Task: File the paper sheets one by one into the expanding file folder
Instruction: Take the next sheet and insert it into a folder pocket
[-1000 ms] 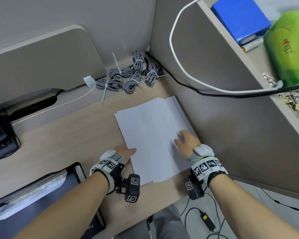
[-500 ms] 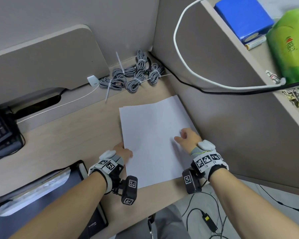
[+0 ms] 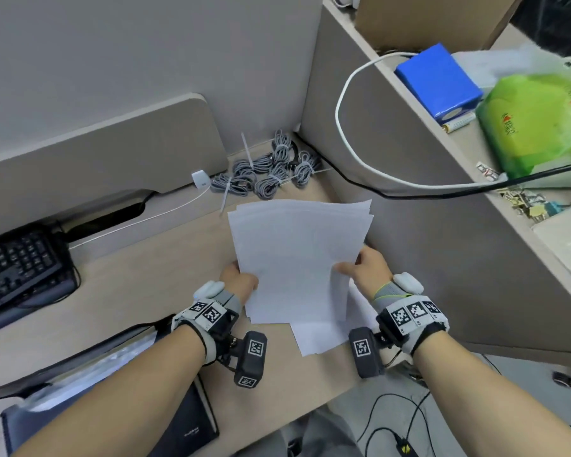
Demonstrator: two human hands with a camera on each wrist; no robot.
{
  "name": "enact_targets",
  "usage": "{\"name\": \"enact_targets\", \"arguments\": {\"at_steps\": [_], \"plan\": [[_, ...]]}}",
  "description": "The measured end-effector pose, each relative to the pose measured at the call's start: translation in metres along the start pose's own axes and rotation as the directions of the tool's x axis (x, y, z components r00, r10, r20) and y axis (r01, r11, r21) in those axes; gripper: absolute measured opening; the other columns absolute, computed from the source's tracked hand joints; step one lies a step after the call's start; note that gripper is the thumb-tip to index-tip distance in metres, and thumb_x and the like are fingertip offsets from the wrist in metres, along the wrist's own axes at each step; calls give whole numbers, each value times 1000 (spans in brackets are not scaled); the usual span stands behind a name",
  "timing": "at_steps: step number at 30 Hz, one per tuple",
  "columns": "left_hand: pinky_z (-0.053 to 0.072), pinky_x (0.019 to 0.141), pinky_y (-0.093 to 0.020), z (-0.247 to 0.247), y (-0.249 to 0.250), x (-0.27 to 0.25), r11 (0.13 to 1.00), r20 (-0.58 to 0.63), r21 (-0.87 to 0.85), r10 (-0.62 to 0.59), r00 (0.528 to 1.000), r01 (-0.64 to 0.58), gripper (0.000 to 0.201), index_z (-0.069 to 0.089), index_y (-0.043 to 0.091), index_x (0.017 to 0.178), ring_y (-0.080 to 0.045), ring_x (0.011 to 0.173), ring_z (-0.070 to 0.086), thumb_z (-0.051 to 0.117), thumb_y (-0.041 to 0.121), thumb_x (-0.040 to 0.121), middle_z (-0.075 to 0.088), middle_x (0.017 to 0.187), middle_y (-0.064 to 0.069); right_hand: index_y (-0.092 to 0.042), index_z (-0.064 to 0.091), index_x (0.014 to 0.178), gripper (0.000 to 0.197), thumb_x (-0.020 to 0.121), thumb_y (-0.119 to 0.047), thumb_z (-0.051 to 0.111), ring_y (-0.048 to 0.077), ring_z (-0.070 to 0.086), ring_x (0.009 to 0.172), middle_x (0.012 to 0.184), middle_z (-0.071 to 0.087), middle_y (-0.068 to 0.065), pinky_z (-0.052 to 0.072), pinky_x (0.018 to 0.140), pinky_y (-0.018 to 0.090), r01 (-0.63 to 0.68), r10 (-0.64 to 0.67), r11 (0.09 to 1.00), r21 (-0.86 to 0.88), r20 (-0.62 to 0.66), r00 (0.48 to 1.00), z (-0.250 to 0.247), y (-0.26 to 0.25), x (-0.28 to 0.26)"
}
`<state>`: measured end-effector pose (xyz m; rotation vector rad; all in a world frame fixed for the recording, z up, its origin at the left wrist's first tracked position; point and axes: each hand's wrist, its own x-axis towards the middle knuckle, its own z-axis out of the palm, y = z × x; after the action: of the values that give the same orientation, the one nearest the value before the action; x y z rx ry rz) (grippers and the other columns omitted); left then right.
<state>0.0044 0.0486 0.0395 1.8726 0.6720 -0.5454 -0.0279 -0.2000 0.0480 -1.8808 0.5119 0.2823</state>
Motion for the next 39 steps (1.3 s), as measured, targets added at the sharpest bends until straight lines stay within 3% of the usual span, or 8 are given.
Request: {"name": "enact_targets", "arguments": {"at_steps": [3,7,12,19,26,31,35,39], "plan": [[36,43,-20,-14,25,-17,992,14,-3,123,992,-123,25,51,7,63,-21,59,46,52,-17,68,50,62,-5,-9,67,96,24,77,5,66,14,62,78,91,71,7,51,72,26,114,-113,992,57,-22,993,-11,-26,-11],[28,33,-15,-21,42,-28,971,50,-28,237,970,-236,36,41,10,54,-16,51,31,50,-21,70,36,54,-5,-13,64,96,27,80,9,61,0,60,67,83,68,-3,47,62,10,179,-176,978,108,-40,984,-20,-40,-20],[34,45,-20,-11,31,-21,973,94,6,231,968,-233,19,54,1,74,-19,59,38,55,-17,70,46,66,-9,-6,66,99,18,83,1,63,19,61,83,93,69,9,46,67,16,125,-126,992,-31,-16,992,-16,-17,-12],[35,57,-28,6,21,-11,977,76,-9,211,975,-211,11,57,3,69,-19,64,43,64,-6,66,52,67,-11,-7,68,98,16,83,-5,65,26,67,93,100,72,10,50,83,36,99,-96,984,-151,23,995,-10,-1,0],[42,47,-9,-21,19,-36,973,-54,-88,211,976,-215,20,66,0,94,-20,77,56,64,-11,77,63,83,-8,-12,70,103,24,82,-1,65,12,66,87,97,71,-2,52,82,27,156,-143,984,-85,137,980,-1,-37,-2],[44,54,-16,-85,-7,-73,965,-198,-170,166,966,-201,23,64,9,86,-17,72,58,68,9,63,62,72,4,-18,70,97,22,79,-4,71,12,66,85,94,71,-1,51,79,27,211,-186,976,-48,319,929,49,-85,-21],[39,46,-8,-139,-49,-97,967,-344,-178,114,932,-184,15,64,6,81,-16,67,56,72,5,67,62,70,1,-18,72,93,17,78,-10,73,21,69,90,95,74,2,55,81,31,245,-182,966,-84,451,874,110,-115,-44],[35,40,-5,-187,-91,-108,965,-487,-215,29,873,-152,20,57,10,69,-14,63,52,72,-3,72,58,70,1,-8,70,104,20,83,-8,69,15,64,81,95,68,-1,47,59,3,296,-175,946,-134,559,811,169,-137,-78]]}}
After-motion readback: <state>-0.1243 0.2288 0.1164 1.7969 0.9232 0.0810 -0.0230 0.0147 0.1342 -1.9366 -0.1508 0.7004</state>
